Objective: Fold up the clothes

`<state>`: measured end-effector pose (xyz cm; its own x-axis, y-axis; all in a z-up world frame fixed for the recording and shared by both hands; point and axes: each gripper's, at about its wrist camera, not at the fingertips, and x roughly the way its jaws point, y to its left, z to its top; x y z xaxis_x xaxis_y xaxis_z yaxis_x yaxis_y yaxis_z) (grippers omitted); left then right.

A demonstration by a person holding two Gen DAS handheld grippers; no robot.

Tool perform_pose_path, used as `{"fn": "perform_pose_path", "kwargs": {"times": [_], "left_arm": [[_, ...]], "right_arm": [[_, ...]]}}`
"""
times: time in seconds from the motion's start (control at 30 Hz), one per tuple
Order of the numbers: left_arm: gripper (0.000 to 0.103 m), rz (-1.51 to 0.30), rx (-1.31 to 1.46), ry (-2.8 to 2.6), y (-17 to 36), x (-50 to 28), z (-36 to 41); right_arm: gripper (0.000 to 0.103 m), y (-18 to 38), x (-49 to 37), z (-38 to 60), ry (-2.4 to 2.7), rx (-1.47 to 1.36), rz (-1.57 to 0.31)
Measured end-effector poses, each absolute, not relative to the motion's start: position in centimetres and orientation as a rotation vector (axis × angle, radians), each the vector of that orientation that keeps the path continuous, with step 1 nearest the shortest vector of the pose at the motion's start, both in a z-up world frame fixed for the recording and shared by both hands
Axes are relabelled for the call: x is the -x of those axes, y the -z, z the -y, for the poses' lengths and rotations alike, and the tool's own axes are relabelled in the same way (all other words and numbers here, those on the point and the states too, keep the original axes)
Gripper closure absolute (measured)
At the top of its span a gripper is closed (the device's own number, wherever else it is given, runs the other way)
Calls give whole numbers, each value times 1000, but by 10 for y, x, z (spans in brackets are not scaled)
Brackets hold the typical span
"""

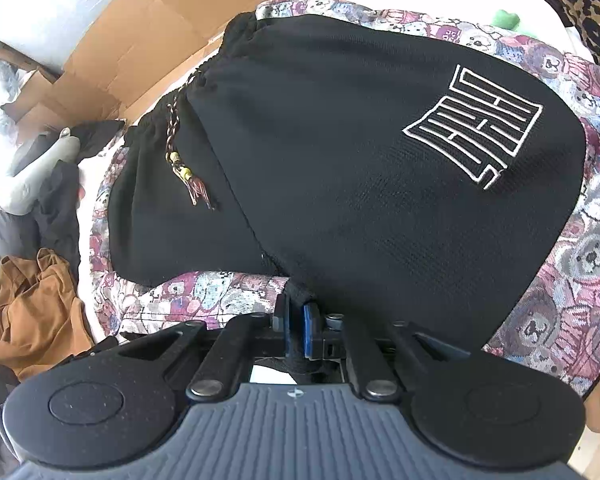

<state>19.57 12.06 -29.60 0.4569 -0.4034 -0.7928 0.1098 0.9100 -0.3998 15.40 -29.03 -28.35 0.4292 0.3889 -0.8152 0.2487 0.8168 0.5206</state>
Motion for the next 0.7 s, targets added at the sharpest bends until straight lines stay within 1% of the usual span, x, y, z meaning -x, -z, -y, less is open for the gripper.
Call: {"fn": "perform_pose_path", "kwargs": {"times": [0.07, 0.1, 0.13, 0.17, 0.2, 0.23, 0.3, 0.33, 0.37, 0.4, 0.47, 0.6, 0.7], "left_arm": [[59, -1058, 311, 305, 300, -196, -121], [59, -1059, 322, 295, 302, -197, -123], [59, -1061, 330, 290, 303, -197, -124], [59, -1063, 338, 287, 304, -197, -125], [59, -1065, 346, 285, 305, -197, -127], [59, -1066, 344, 284, 305, -197, -127], [60, -1066, 342, 288, 306, -197, -127], [63, -1065, 341, 291, 306, -197, -126], [71, -1063, 339, 294, 306, -197, -126], [82, -1066, 341, 296, 306, -196, -126], [93, -1078, 357, 298, 306, -195, -127], [96, -1092, 355, 307, 301, -190, -129], [96, -1096, 340, 309, 294, -185, -132]], "right_arm": [[96, 282, -153, 293, -89, -653, -1146], [93, 281, -153, 294, -84, -661, -1145], [88, 280, -151, 296, -79, -668, -1144], [85, 280, -150, 297, -74, -674, -1142], [78, 279, -148, 299, -68, -678, -1140], [76, 279, -146, 300, -67, -683, -1141], [75, 278, -142, 303, -62, -693, -1142], [75, 279, -141, 304, -58, -700, -1144], [75, 279, -140, 306, -54, -706, -1146], [75, 279, -139, 308, -50, -712, -1147], [75, 279, -138, 311, -42, -731, -1149], [67, 277, -139, 315, -41, -765, -1146], [66, 279, -142, 314, -61, -795, -1155]]}}
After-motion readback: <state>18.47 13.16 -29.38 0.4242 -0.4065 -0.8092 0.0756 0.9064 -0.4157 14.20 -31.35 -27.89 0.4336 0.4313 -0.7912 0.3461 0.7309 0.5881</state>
